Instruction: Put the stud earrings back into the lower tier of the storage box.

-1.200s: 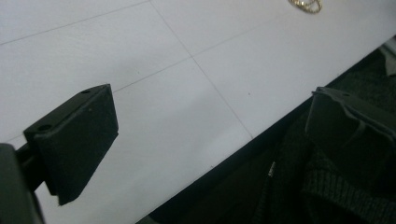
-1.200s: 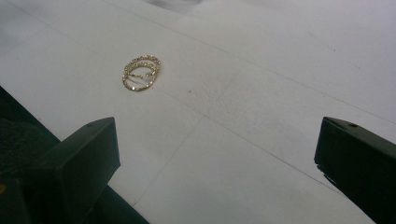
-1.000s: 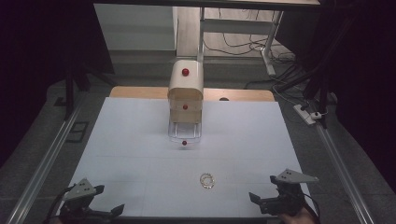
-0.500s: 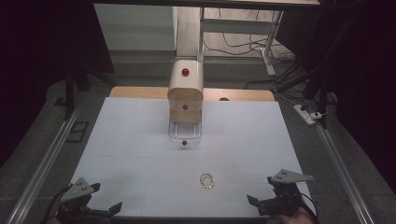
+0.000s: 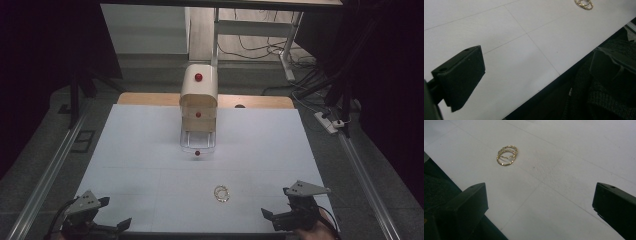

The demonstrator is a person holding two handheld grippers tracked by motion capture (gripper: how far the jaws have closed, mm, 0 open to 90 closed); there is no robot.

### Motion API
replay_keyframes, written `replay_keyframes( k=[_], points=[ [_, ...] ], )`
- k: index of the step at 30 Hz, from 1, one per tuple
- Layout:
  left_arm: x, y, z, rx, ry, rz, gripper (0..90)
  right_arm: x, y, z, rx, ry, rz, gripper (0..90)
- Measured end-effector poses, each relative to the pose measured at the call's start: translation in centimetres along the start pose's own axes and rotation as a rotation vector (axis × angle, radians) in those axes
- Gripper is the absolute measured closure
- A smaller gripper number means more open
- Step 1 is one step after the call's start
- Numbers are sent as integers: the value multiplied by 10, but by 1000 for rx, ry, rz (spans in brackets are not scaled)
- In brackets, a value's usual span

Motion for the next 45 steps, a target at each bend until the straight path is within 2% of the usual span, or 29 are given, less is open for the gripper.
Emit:
replay_keyframes(
  k=[5, 11, 16, 22, 28, 31, 40, 45],
  points=[
    [0, 0, 0, -3, 1, 0, 3, 0, 2, 1, 1, -17, 3, 0],
    [0, 0, 0, 0, -4, -4, 1, -1, 5, 5, 21, -16, 15, 0],
    [0, 0, 0, 1, -7, -4, 0, -3, 10, 7, 14, -17, 27, 0],
    [0, 0, 0, 2, -8, -4, 0, -8, 21, 12, 10, -8, 63, 0],
    [-1, 0, 0, 3, -13, -6, 0, -13, 33, 14, -10, -14, 68, 0],
    [-1, 0, 0, 2, -14, -8, 0, -17, 40, 15, -30, -36, 57, 0],
    [-2, 0, 0, 3, -19, -10, 0, -22, 61, 22, -55, -47, 79, 0],
    [-2, 0, 0, 2, -19, -10, 0, -21, 70, 28, -53, -59, 61, 0]
  ],
)
Point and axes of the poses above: each handheld gripper's, and its own axes: y roughly forward along the jaws, z roughly out of its top, x roughly to its right, the point moved 8 cm from there along y, roughly forward along the jaws, and after that the axes turned 7 degrees about -z, right-handed, at the moved point
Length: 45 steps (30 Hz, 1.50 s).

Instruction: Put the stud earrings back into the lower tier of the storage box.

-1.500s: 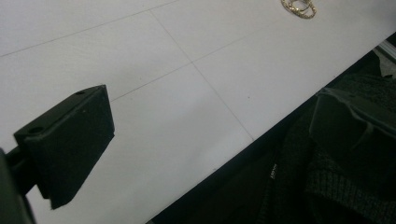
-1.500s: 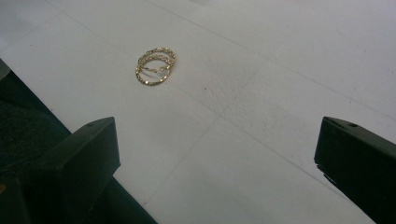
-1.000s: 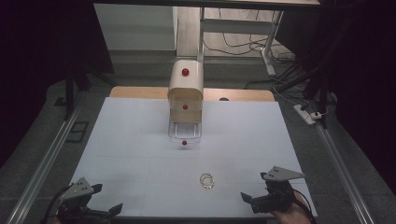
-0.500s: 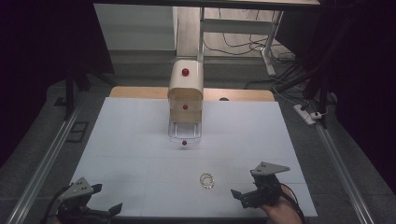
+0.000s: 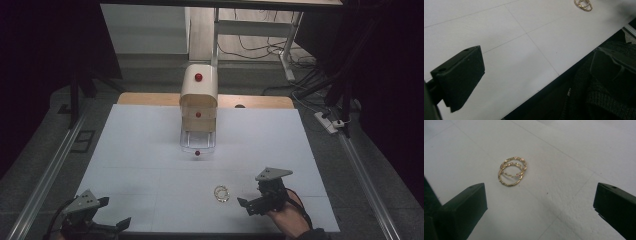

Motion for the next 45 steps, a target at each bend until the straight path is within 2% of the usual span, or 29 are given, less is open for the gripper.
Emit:
replay_keyframes(
  k=[7, 9, 11, 18, 30, 34, 35, 36, 37, 38, 39, 41, 44, 45],
  points=[
    [0, 0, 0, 2, -5, -2, 0, 0, 16, 10, -17, -24, 12, 0],
    [0, 0, 0, 2, -6, -2, 0, -1, 22, 13, -27, 4, 16, 0],
    [0, 0, 0, 0, -5, -2, 0, -2, 27, 15, -35, 8, 23, 0],
    [0, 0, 0, 0, -4, -2, 0, -2, 42, 20, -79, -27, 10, 0],
    [-1, 0, 0, -2, -6, -3, 0, 0, 73, 30, -119, -75, -10, 16],
    [-1, 0, 0, -2, -8, -3, 0, -2, 80, 30, -144, -86, 6, 144],
    [-1, 0, 0, -3, -7, -3, 0, -4, 82, 30, -157, -105, 20, 251],
    [-1, 0, 0, -2, -7, -3, 0, -4, 82, 30, -157, -105, 20, 251],
    [-1, 0, 0, -4, -7, -3, 0, -5, 83, 31, -165, -116, 34, 294],
    [-1, 0, 0, -4, -6, -4, 0, -8, 85, 31, -179, -133, 52, 402],
    [-1, 0, 0, -5, -6, -3, 0, -8, 85, 31, -179, -133, 52, 402],
    [-1, 0, 0, -5, -6, -4, 0, -12, 87, 31, -192, -151, 76, 483],
    [-1, 1, -1, -7, -8, -5, 0, -15, 89, 32, -198, -175, 79, 592],
    [-1, 1, -1, -8, -8, -5, 0, -18, 89, 32, -204, -185, 95, 684]
  ],
)
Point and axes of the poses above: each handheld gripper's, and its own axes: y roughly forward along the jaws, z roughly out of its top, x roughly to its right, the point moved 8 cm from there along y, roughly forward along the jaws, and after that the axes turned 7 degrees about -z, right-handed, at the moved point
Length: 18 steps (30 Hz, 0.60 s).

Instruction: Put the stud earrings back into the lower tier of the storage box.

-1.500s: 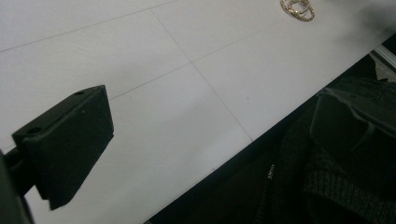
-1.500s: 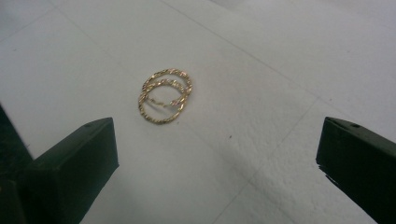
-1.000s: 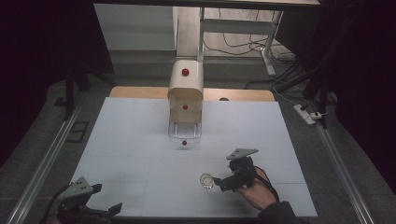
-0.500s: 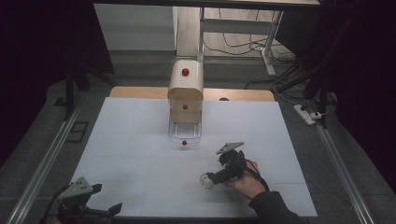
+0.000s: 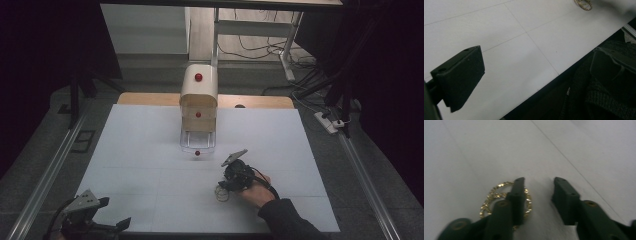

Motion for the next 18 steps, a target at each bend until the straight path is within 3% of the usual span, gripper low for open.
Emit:
replay_keyframes(
  k=[4, 7, 12, 18],
  points=[
    [0, 0, 0, 0, -3, -2, 0, -4, -1, -2, -21, -48, 1, 748],
    [0, 0, 0, -1, -4, -3, 0, -7, -1, -3, -38, -68, -7, 852],
    [0, 0, 0, -3, -5, -5, 0, -8, -1, -2, -59, -54, -23, 865],
    [0, 0, 0, -2, -9, -6, 0, -5, -3, 0, -37, -1, 1, 865]
  ],
)
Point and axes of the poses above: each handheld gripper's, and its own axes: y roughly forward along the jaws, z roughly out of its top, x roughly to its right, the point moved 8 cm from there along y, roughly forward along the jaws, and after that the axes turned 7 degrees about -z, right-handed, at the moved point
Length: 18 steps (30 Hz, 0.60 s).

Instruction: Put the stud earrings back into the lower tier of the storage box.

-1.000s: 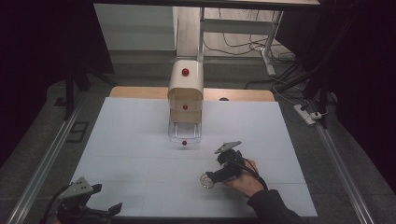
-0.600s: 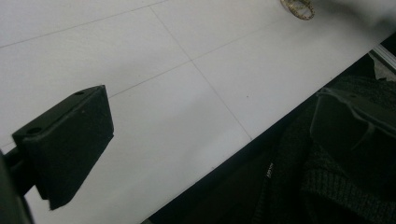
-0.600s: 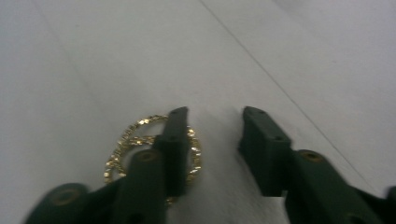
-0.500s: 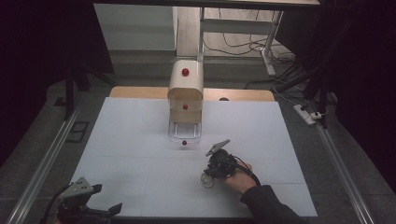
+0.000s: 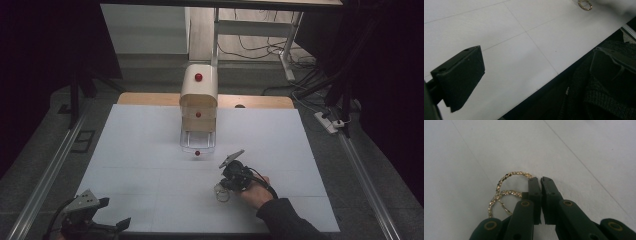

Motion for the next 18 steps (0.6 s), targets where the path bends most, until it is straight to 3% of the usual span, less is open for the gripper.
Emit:
replay_keyframes(
  k=[9, 18],
  points=[
    [0, -2, 1, 21, -5, -5, 0, 6, -13, 12, 78, 32, 8, 865],
    [-6, -9, 2, 56, 16, 30, 0, 12, -24, 29, 144, 52, 15, 864]
  ],
)
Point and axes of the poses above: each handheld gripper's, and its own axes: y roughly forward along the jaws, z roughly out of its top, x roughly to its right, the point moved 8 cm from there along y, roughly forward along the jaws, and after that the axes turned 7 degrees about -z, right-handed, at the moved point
